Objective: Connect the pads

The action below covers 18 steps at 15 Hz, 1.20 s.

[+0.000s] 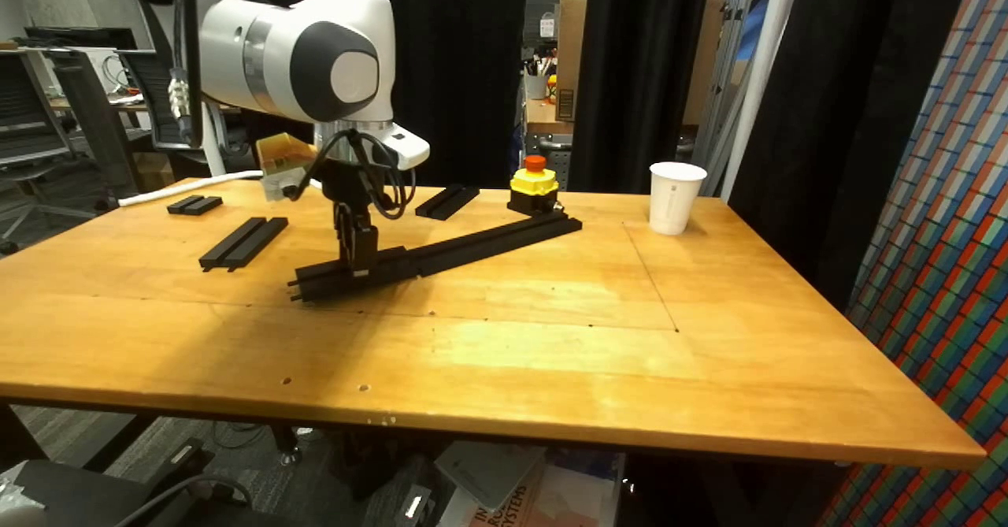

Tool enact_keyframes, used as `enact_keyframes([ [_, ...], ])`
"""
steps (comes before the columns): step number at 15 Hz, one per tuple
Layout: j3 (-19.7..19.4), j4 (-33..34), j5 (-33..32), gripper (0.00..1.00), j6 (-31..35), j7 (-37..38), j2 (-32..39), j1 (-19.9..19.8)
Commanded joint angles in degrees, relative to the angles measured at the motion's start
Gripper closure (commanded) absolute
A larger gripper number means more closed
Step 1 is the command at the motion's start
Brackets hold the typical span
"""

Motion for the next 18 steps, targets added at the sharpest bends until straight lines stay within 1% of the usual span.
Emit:
enact_keyframes([
  [1, 0.44, 0.94, 2.44, 0.55, 1.06, -2.63, 0.91, -0.57],
  [10, 0.49, 1.28, 3.00, 0.55, 0.96, -3.95, 1.18, -0.39],
  [18, -0.45, 2.05, 5.22, 0.55, 0.23, -7.42, 2.18, -2.40],
])
